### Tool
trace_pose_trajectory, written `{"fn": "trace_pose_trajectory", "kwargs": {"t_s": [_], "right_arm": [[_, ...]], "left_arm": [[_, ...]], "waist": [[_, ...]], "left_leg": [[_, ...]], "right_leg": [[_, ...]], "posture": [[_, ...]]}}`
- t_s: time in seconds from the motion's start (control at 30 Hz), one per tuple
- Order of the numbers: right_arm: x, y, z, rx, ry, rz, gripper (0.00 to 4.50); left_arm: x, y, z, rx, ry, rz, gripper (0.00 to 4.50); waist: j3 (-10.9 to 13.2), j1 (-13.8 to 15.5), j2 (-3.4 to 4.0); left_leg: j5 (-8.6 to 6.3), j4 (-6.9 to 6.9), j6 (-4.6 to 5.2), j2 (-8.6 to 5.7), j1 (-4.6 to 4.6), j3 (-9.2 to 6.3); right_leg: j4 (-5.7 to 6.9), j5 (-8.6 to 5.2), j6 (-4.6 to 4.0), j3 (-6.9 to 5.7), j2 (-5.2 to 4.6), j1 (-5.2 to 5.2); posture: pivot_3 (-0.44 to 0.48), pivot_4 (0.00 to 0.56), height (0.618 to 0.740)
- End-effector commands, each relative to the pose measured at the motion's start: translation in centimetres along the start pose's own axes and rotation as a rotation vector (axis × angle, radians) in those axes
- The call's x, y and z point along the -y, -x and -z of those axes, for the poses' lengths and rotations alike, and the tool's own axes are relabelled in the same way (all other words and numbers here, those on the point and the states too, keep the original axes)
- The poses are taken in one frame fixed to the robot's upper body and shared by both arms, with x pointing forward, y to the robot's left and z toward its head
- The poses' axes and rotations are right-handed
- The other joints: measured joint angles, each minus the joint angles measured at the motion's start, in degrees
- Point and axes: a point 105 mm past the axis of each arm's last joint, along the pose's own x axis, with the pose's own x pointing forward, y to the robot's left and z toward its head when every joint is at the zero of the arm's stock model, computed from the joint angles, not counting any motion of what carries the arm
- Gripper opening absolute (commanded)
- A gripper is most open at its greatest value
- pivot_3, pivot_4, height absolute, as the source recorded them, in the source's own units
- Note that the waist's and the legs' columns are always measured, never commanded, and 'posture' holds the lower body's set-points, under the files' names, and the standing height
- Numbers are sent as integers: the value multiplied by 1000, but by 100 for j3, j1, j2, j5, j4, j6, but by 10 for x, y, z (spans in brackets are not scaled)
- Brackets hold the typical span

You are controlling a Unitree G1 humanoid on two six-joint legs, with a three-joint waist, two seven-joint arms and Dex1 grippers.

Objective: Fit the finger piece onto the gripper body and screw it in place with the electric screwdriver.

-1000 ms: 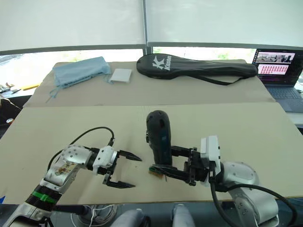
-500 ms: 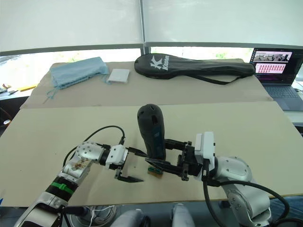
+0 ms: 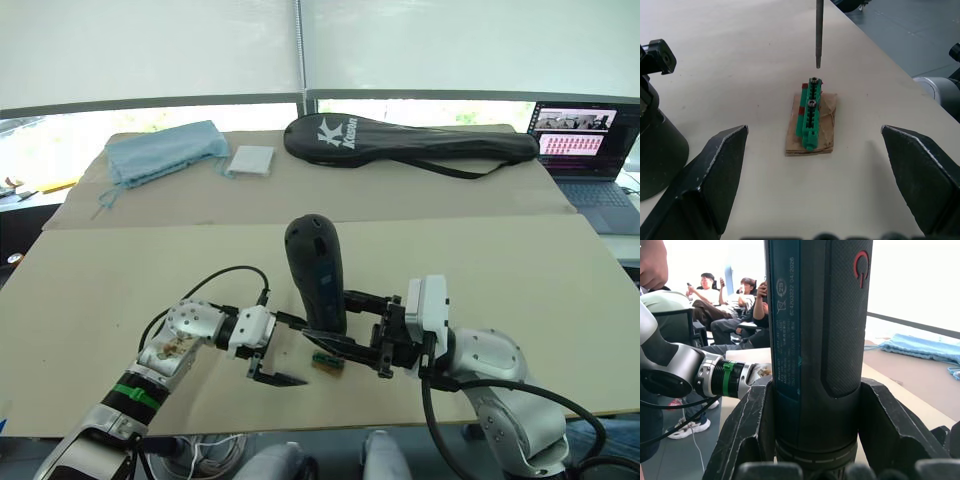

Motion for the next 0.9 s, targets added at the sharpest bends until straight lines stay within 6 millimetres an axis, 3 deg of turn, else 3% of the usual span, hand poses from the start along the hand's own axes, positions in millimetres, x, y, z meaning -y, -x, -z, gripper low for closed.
{"fn": "trace_pose_trajectory", "kwargs": {"t_s": [0.03,0.9], "right_arm": [[-3,-3,-12,40,36,-21,1879],[-3,3,-5,32,38,-8,1879]], "left_arm": [[-4,-1,-9,16,-34,5,4500],[-6,0,-10,15,-28,19,4500]], "waist": [[0,-1,0],[0,1,-1]], "left_leg": [[0,0,0,0,0,0],[0,0,0,0,0,0]], "right_leg": [[0,0,0,0,0,0],[-1,0,0,0,1,0]], "posture": [[0,150,736],[0,150,736]]}}
